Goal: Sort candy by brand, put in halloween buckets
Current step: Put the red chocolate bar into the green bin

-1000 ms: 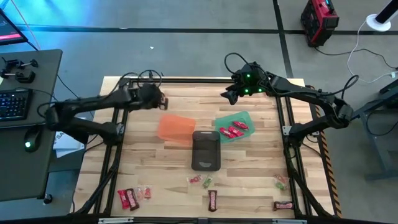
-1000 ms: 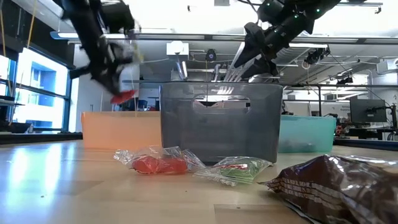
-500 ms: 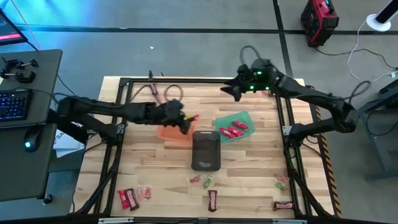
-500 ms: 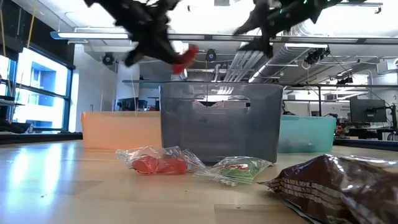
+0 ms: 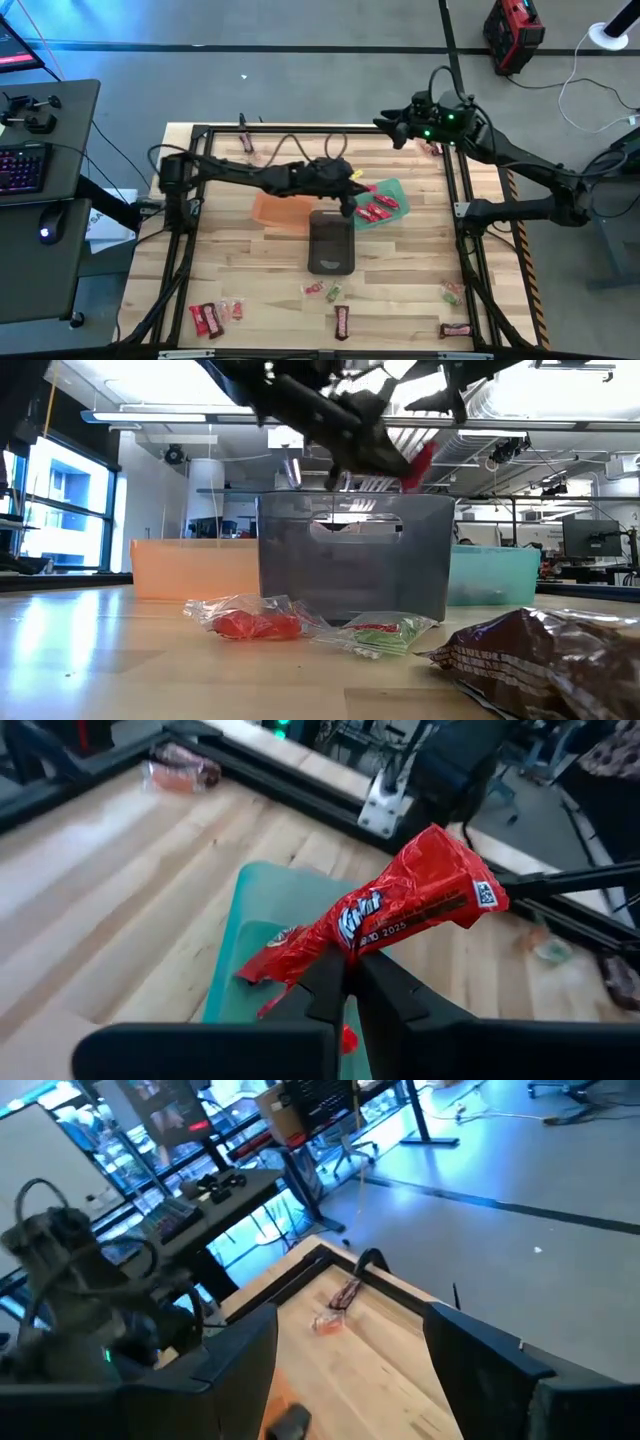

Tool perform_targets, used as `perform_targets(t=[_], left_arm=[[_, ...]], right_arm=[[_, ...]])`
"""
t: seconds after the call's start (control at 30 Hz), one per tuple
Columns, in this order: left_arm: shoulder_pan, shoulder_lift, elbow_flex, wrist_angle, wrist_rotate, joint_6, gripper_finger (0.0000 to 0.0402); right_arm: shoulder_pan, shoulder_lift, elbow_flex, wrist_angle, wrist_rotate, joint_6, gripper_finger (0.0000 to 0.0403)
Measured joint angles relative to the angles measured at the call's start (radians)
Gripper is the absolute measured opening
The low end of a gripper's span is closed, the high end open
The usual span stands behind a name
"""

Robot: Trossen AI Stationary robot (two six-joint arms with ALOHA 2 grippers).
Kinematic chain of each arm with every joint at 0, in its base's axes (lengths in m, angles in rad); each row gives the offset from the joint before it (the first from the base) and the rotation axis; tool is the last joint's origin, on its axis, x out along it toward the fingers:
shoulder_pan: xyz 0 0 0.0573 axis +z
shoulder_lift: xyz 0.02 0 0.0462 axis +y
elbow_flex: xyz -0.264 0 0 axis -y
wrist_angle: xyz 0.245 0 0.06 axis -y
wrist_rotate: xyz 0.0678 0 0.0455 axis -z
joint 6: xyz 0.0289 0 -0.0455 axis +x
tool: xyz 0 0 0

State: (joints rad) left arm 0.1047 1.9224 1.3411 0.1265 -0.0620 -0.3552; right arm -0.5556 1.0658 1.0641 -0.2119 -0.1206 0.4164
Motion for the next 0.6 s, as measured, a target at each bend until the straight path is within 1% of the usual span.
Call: perform_targets(t=[0.07, 0.17, 0.23, 0.37, 0.47, 0.6], left_arm=[[0.001, 0.046, 0.026, -0.007, 0.002, -0.009, 0.0020], [0.002, 0.098, 0.063, -0.012, 0.050, -0.010, 0.0041], [0.001, 0.119, 0.084, -0.007, 0.085, -0.024, 0.0064], [-0.008, 0.129, 0.108, -0.036, 0.088, -0.018, 0.0126], [-0.001, 0.104, 0.131, -0.146, 0.084, 0.015, 0.0171], [0.025, 0.003, 0.152, -0.411, 0.122, 0.020, 0.0211]], right_arm=[[0.000, 0.002, 0.000, -0.012, 0.007, 0.005, 0.0245], [0.000, 0.002, 0.000, -0.040, 0.007, 0.004, 0.0245], [0.000, 0.003, 0.000, -0.061, 0.007, 0.003, 0.0245], [0.000, 0.003, 0.000, -0.089, 0.007, 0.002, 0.0245], [0.000, 0.003, 0.000, -0.096, 0.007, -0.028, 0.0245], [0.000, 0.002, 0.000, -0.114, 0.006, -0.059, 0.0245]])
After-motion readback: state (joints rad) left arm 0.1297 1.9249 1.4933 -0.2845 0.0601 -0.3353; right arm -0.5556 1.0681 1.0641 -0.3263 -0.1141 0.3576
